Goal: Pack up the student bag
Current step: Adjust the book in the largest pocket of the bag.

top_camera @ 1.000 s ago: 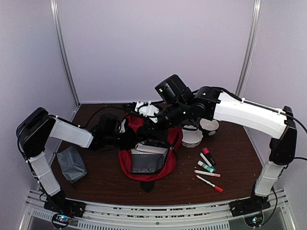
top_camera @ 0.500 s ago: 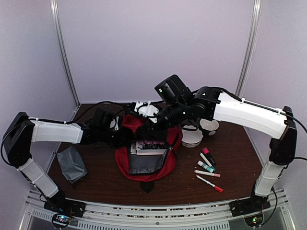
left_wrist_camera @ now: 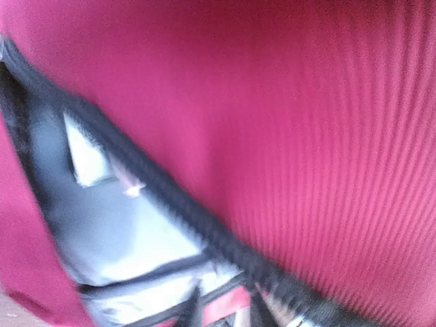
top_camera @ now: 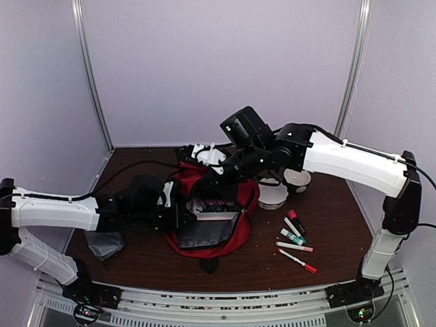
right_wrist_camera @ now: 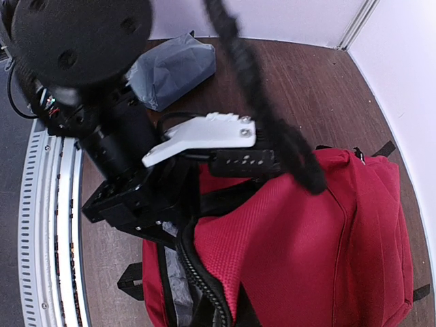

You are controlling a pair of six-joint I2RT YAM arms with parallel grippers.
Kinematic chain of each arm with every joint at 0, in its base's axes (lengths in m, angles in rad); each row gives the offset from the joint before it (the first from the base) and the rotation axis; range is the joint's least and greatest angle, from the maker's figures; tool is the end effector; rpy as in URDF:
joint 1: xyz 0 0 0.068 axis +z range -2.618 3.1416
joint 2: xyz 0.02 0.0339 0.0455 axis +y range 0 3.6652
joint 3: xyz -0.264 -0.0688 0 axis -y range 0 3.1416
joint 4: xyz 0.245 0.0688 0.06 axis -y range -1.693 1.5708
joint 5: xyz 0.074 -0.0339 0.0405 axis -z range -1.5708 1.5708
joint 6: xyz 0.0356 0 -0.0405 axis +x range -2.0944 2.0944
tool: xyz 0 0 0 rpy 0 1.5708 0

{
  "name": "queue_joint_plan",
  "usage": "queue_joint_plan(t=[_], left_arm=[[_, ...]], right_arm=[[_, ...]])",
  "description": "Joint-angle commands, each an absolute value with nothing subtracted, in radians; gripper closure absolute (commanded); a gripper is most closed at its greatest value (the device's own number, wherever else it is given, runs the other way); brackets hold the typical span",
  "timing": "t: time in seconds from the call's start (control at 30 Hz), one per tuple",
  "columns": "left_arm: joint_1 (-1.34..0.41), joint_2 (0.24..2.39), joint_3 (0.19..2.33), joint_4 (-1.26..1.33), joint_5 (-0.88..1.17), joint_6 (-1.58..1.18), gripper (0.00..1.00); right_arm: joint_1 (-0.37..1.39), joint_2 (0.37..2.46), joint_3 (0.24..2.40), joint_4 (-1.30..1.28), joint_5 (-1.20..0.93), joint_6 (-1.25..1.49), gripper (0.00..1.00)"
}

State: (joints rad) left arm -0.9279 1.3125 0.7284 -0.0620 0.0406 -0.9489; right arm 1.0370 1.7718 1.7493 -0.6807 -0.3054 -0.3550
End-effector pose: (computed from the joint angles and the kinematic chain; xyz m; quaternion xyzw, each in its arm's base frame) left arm 0.1652 -0.2230 0.2177 -0.0003 0.8949 -0.3705 0.2489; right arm 0.1950 0.3510 0.3568 -0.6241 0.6472 0.2690 0.3454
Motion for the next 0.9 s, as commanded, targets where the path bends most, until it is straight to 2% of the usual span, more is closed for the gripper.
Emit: queue_joint_plan(t=[0.0,0.33,0.53,0.87], left_arm=[[-0.998,1.370,0.625,0.240,-0.073,-1.055,1.00],[-1.035,1.641,0.639,0.588,-0.176,-1.167,1.00],[-0.978,1.732,0.665,0.640,-0.233,-1.199,1.00],[-0.896,1.863,0.803,0.662,-0.184,-1.168,1.00]], right_arm=[[1.038,1.770,1.770,-0.649,-0.326,-0.331,1.00],[1.038,1.778,1.764,-0.656,-0.370,-0.322,1.00],[1.038,1.774,1.752,-0.660,-0.384,-0.325,1.00],[1.037,1.750,1.714,-0.643,-0.382,-0.342,1.00]])
